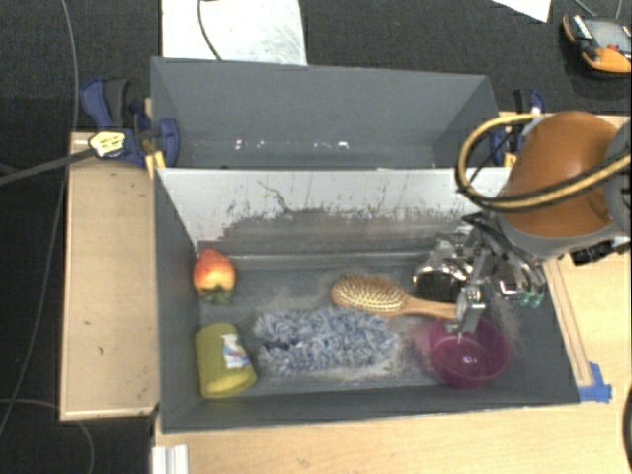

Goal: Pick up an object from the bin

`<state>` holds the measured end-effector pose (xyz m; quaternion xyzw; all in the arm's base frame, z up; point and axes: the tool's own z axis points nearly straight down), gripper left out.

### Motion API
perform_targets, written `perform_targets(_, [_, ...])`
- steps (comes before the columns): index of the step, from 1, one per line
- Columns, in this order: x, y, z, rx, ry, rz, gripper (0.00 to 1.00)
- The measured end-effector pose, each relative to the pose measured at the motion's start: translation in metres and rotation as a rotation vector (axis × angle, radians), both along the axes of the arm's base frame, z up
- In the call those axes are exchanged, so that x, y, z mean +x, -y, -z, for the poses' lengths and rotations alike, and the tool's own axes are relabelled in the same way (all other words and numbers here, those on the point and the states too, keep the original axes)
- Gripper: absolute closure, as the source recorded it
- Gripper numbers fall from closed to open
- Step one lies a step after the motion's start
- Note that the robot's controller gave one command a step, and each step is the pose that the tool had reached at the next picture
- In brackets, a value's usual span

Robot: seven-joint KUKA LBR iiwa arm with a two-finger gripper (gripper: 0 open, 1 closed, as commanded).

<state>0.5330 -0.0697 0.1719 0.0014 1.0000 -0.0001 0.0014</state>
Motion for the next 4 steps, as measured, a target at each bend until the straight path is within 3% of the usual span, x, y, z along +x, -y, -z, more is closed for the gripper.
perform_targets(1, [0.019,0.002,0.102,0.002,-0.002,0.031,0.0])
perform_targets(2, [-0.003,-0.003,0.101,-0.002,0.015,-0.089,0.0])
perform_targets(3, [0.005,-0.042,0.101,0.001,0.007,0.2,0.0])
perform_targets(4, [-0.001,-0.008,0.1,-0.004,0.015,-0.063,0.0])
